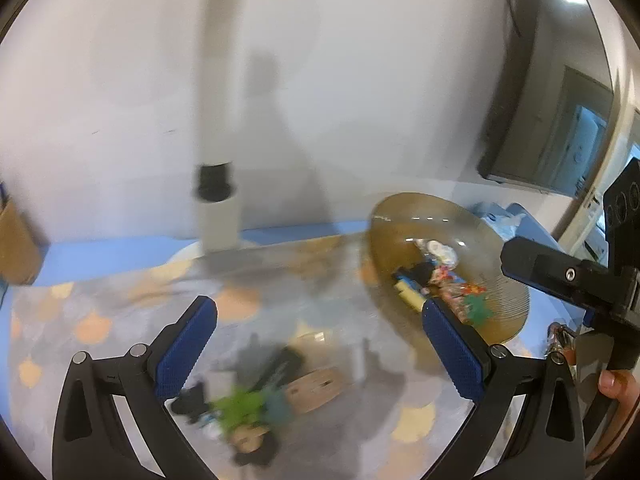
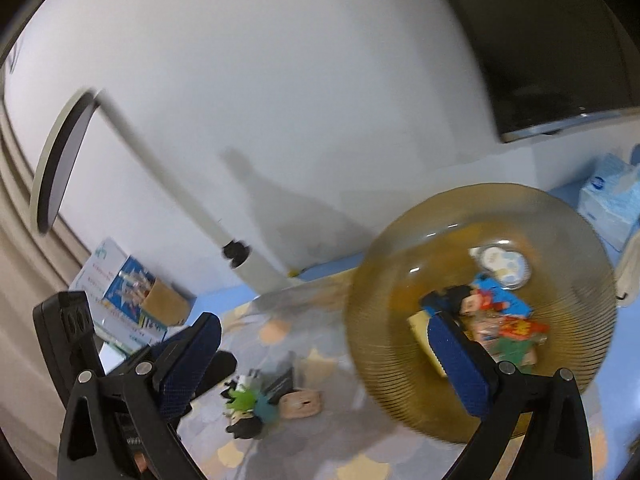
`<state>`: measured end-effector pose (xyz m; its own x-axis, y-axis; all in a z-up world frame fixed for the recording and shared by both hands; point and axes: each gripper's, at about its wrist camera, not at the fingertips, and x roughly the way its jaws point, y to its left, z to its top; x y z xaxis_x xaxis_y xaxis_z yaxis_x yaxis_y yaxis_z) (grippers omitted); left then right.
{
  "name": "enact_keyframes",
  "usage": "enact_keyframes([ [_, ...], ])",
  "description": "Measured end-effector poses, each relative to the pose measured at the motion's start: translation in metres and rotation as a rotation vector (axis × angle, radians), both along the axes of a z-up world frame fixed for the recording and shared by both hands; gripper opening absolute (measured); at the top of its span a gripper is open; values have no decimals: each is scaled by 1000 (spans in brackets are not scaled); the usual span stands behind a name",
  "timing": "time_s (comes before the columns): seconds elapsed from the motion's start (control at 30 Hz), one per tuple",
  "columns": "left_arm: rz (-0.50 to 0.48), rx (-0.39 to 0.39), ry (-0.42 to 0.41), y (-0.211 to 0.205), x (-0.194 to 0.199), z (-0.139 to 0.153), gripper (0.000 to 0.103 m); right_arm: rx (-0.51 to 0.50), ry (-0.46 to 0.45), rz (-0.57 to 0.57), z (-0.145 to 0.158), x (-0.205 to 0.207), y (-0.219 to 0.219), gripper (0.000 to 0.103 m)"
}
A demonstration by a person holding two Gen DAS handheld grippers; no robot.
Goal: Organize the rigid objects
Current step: 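Move both open grippers back to the remaining items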
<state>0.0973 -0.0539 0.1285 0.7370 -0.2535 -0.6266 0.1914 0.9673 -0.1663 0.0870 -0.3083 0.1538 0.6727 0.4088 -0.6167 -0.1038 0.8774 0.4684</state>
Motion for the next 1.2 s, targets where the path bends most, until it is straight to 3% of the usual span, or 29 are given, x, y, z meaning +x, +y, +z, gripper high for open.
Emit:
enact_keyframes([
  [0.23,118,-10,48,56,-22,-29,102,-28,45,101,-13,-3,62,103],
  [0.5,139,28,109,68,-43,-75,102,-99,107,182,-53,-8,115,103],
  [0.77,104,-1,170,61,-48,-115,102,-113,157,109,-99,2,114,103],
  [0.83,96,-41,169,64,-45,-119,102,-130,164,93,-109,8,110,103],
  [1.03,125,-31,157,63,-41,-124,102,-145,173,69,-134,26,101,103],
  [1.1,153,-57,152,64,-41,-123,102,-129,149,70,-139,29,99,99],
  [1.2,168,-50,154,62,-40,-123,103,-189,120,58,-142,29,101,88],
])
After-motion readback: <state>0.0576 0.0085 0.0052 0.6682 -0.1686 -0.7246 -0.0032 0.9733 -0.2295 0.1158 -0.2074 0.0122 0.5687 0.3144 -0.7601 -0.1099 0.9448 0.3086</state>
